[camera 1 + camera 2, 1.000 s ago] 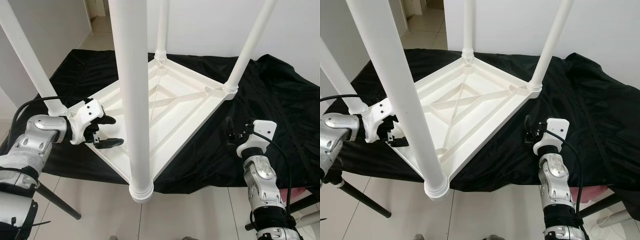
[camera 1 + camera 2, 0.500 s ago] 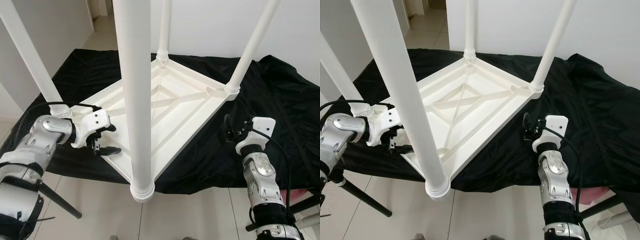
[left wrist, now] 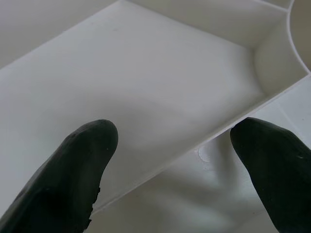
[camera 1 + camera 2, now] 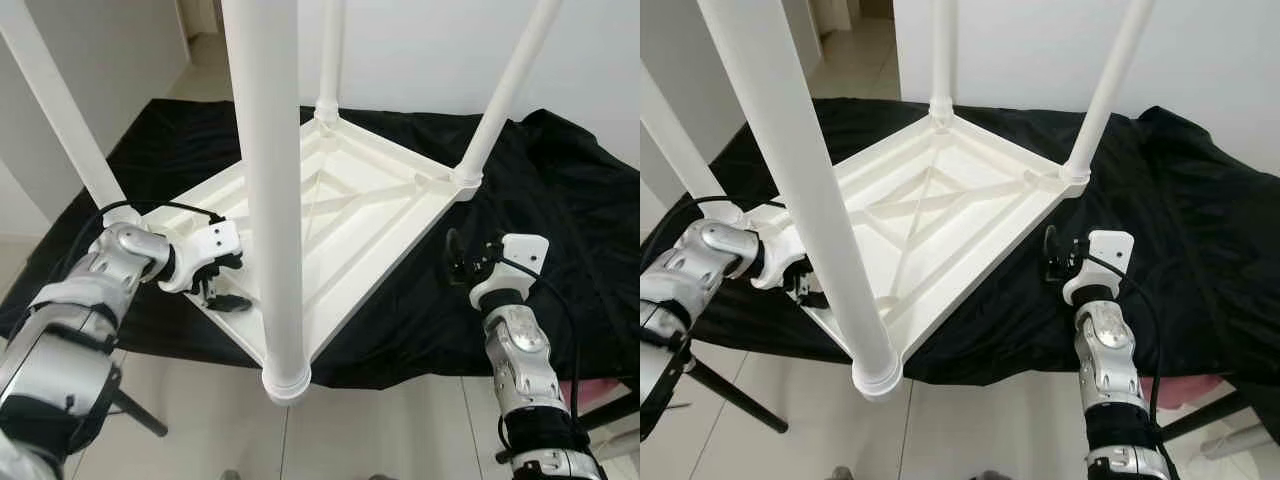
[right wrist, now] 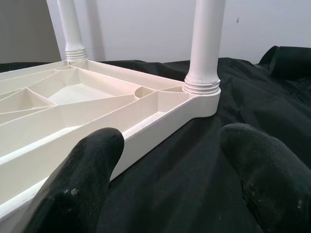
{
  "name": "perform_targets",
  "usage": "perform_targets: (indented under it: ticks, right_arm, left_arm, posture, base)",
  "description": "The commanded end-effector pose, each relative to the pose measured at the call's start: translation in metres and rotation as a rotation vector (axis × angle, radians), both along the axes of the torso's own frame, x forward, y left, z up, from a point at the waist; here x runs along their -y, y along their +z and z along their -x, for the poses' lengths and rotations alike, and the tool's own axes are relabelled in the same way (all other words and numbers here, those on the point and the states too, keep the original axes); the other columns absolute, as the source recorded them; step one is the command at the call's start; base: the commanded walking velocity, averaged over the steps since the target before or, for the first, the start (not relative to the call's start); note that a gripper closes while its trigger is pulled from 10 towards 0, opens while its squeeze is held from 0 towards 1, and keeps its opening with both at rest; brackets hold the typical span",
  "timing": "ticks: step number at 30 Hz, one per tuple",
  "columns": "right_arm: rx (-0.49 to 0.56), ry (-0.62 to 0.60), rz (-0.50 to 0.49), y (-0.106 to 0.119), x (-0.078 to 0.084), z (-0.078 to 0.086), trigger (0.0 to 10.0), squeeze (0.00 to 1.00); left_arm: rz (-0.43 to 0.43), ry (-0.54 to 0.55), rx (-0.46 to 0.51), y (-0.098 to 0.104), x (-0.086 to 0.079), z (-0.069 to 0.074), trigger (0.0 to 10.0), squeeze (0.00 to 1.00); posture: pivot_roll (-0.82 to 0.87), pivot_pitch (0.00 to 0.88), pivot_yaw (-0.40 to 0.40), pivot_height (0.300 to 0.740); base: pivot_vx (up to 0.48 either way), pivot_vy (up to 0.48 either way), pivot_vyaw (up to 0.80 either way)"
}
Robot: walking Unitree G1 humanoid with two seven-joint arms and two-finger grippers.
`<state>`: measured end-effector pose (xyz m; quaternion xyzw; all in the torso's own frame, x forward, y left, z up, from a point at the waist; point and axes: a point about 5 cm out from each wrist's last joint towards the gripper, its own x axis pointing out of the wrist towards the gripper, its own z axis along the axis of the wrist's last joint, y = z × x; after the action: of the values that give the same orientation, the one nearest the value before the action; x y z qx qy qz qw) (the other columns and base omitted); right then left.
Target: Building children table
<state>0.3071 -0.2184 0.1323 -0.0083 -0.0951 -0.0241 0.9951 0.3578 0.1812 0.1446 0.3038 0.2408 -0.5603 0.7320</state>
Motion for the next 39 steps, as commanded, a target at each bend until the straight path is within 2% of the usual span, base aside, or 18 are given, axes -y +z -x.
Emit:
perform_targets:
  ticks: [1, 4, 5, 6, 7, 24, 30, 31, 32, 33, 34, 35, 36, 37, 39]
  right_arm:
    - [-0.015, -0.006, -0.002, -0.003, 0.000, 0.002, 10.0, 0.00]
    - [-0.015, -0.007, -0.002, -0.004, 0.000, 0.003, 10.0, 0.00]
    - [-0.015, -0.009, -0.003, -0.004, 0.000, 0.003, 10.0, 0.00]
    - [-0.015, -0.009, -0.003, -0.004, 0.000, 0.003, 10.0, 0.00]
    - [-0.015, -0.011, -0.004, -0.004, 0.000, 0.004, 10.0, 0.00]
    - [-0.008, -0.017, -0.004, -0.003, 0.001, 0.002, 10.0, 0.00]
    - [-0.001, -0.027, -0.005, -0.002, 0.002, 0.003, 10.0, 0.00]
    - [0.004, -0.036, -0.009, -0.001, 0.003, 0.004, 10.0, 0.00]
    - [0.004, -0.036, -0.009, -0.001, 0.003, 0.004, 10.0, 0.00]
    - [0.009, -0.047, -0.010, 0.000, 0.005, 0.004, 10.0, 0.00]
    - [0.009, -0.047, -0.010, 0.000, 0.005, 0.004, 10.0, 0.00]
    - [0.012, -0.060, -0.009, 0.000, 0.007, 0.006, 10.0, 0.00]
    - [0.012, -0.060, -0.009, 0.000, 0.007, 0.006, 10.0, 0.00]
    - [0.012, -0.080, -0.010, 0.000, 0.013, 0.010, 10.0, 0.00]
    - [0.012, -0.085, -0.011, 0.000, 0.015, 0.011, 10.0, 0.00]
  left_arm:
    - [-0.011, 0.078, 0.048, 0.000, -0.001, -0.005, 10.0, 0.00]
    - [-0.010, 0.080, 0.048, 0.000, -0.001, -0.006, 9.8, 0.00]
    - [-0.020, 0.077, 0.053, 0.000, -0.001, -0.006, 2.3, 0.00]
    - [-0.020, 0.077, 0.053, 0.000, -0.001, -0.006, 2.3, 0.00]
    - [-0.019, 0.076, 0.055, 0.000, -0.001, -0.006, 0.0, 0.00]
    - [0.012, 0.057, 0.034, -0.013, 0.018, -0.005, 0.0, 0.00]
    - [0.064, 0.060, 0.070, -0.013, 0.030, -0.006, 0.0, 0.00]
    - [0.087, 0.052, 0.086, -0.013, 0.035, -0.006, 1.7, 0.00]
    - [0.087, 0.052, 0.086, -0.013, 0.035, -0.006, 1.7, 0.00]
    - [0.119, 0.049, 0.102, -0.013, 0.042, -0.007, 6.7, 0.00]
    - [0.119, 0.049, 0.102, -0.013, 0.042, -0.007, 6.7, 0.00]
    - [0.159, 0.034, 0.118, -0.011, 0.051, -0.006, 10.0, 0.00]
    - [0.159, 0.034, 0.118, -0.011, 0.051, -0.006, 10.0, 0.00]
    - [0.250, 0.028, 0.116, -0.007, 0.063, -0.006, 10.0, 1.00]
    - [0.275, 0.028, 0.112, -0.006, 0.065, -0.006, 10.0, 1.00]
  posture:
    - [-0.04, 0.000, 0.046, 0.740]
    - [-0.04, 0.000, 0.048, 0.740]
    - [-0.05, 0.000, 0.051, 0.740]
    - [-0.05, 0.000, 0.051, 0.740]
    - [-0.05, 0.000, 0.053, 0.740]
    - [-0.05, 0.000, 0.057, 0.740]
    - [-0.06, 0.000, 0.063, 0.740]
    - [-0.06, 0.000, 0.064, 0.740]
    - [-0.06, 0.000, 0.064, 0.740]
    - [-0.07, 0.000, 0.063, 0.740]
    - [-0.07, 0.000, 0.063, 0.740]
    - [-0.07, 0.000, 0.062, 0.740]
    - [-0.07, 0.000, 0.062, 0.740]
    - [-0.08, 0.000, 0.061, 0.740]
    - [-0.08, 0.000, 0.058, 0.740]
  base:
    - [0.000, 0.000, 0.00]
    - [0.000, 0.000, 0.00]
    - [0.000, 0.000, 0.00]
    - [0.000, 0.000, 0.00]
    - [0.000, 0.000, 0.00]
    - [0.000, 0.000, 0.00]
    - [0.000, 0.000, 0.00]
    - [0.000, 0.000, 0.00]
    - [0.000, 0.000, 0.00]
    - [0.000, 0.000, 0.00]
    - [0.000, 0.000, 0.00]
    - [0.000, 0.000, 0.00]
    - [0.000, 0.000, 0.00]
    - [0.000, 0.000, 0.00]
    - [0.000, 0.000, 0.00]
